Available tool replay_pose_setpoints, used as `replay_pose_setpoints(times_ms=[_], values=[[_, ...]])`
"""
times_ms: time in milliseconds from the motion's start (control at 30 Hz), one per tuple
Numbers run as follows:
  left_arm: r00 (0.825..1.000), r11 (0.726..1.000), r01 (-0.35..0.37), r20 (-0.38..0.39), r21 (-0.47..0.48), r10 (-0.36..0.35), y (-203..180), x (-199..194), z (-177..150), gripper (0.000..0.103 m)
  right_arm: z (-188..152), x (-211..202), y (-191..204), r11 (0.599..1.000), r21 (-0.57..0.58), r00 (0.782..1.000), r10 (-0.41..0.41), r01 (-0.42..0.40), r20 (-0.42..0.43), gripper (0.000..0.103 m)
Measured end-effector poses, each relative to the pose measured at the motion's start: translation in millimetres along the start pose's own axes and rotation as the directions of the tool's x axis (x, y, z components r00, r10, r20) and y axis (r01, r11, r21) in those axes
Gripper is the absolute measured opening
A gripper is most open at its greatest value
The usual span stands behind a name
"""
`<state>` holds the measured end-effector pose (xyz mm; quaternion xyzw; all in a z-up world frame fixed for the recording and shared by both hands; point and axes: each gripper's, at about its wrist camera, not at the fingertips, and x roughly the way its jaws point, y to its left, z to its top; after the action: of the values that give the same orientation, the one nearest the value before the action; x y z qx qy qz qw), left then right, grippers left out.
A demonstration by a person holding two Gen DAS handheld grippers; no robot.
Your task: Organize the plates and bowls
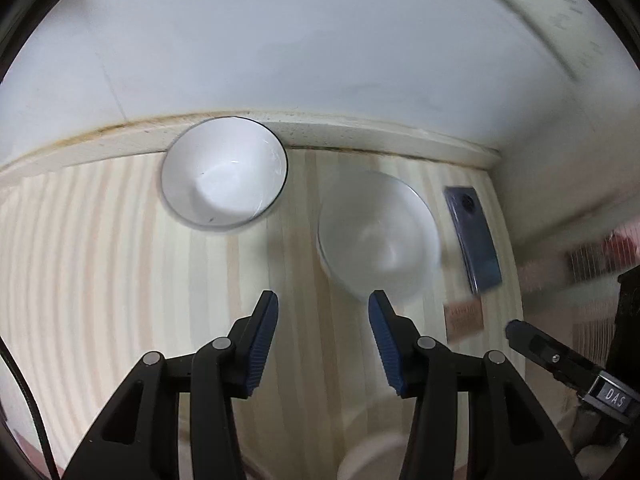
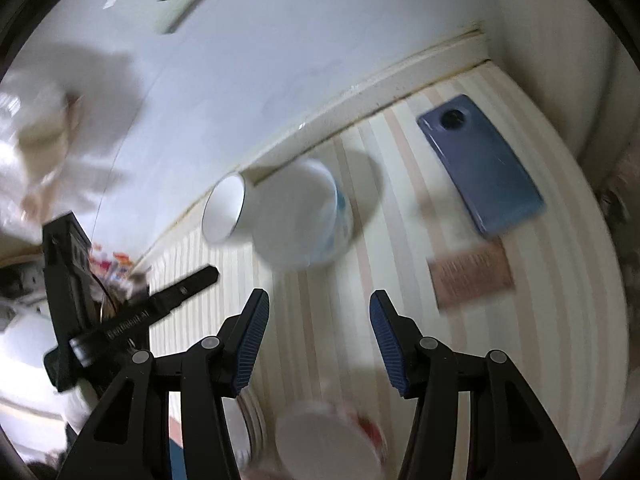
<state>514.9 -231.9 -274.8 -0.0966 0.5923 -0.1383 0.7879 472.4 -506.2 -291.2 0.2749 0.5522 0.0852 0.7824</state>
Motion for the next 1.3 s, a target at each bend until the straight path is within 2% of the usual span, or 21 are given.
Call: replay_pose_setpoints(times_ms=[167, 233, 267, 300, 367, 433, 633, 800, 1033, 1300], values=[[0.998, 0.999, 0.033, -0.056, -0.038, -0.035, 6.4, 45.8, 26.9, 0.043, 39.7, 59.1, -4.9, 1.0, 0.016, 0.999, -0.005, 0.006, -0.053, 0.055], [0.997, 0.999, 0.041, -0.07, -0.036, -0.043, 6.8, 60.0, 32.0, 0.042, 51.5, 78.5, -10.9, 0.999, 0.029, 0.997, -0.012, 0.014, -0.071, 0.043], [0.997, 0.999, 0.043, -0.07, -0.033, -0.045, 6.6, 63.6, 32.6, 0.037, 52.4, 85.9, -13.3, 0.999, 0.03, 0.997, -0.026, 0.028, -0.077, 0.027], [0.996, 0.999, 0.046, -0.069, -0.025, -0.048, 5.9, 67.7, 33.6, 0.031, 53.8, 93.2, -15.2, 0.999, 0.027, 0.996, -0.032, 0.034, -0.088, 0.019], [0.996, 0.999, 0.045, -0.079, 0.003, -0.045, 1.9, 76.3, 32.9, 0.017, 53.7, 101.5, -18.2, 0.999, 0.032, 0.996, -0.028, 0.031, -0.087, 0.018], [0.997, 0.999, 0.031, -0.069, 0.027, -0.029, -0.2, 80.1, 34.0, 0.015, 53.7, 101.8, -15.7, 0.999, 0.013, 0.997, -0.029, 0.03, -0.067, 0.018], [0.999, 0.999, 0.015, -0.047, 0.051, -0.013, -3.8, 76.3, 27.9, 0.015, 52.1, 97.4, -11.4, 0.999, -0.018, 0.997, -0.048, 0.047, -0.055, 0.018], [0.999, 0.998, 0.031, -0.034, 0.054, -0.03, -7.7, 63.8, 23.5, 0.015, 50.2, 82.8, -3.8, 0.998, -0.029, 0.998, -0.049, 0.048, -0.034, 0.018], [0.998, 0.994, 0.06, 0.002, 0.087, -0.06, -18.0, 20.3, 8.3, 0.015, 33.8, 43.0, 13.2, 0.998, -0.041, 0.999, -0.048, 0.048, 0.008, 0.018], [0.998, 0.986, 0.057, 0.024, 0.155, -0.061, -31.9, -36.6, -30.5, 0.016, -10.3, -7.3, 23.3, 0.999, -0.019, 0.998, -0.047, 0.048, 0.04, 0.018]])
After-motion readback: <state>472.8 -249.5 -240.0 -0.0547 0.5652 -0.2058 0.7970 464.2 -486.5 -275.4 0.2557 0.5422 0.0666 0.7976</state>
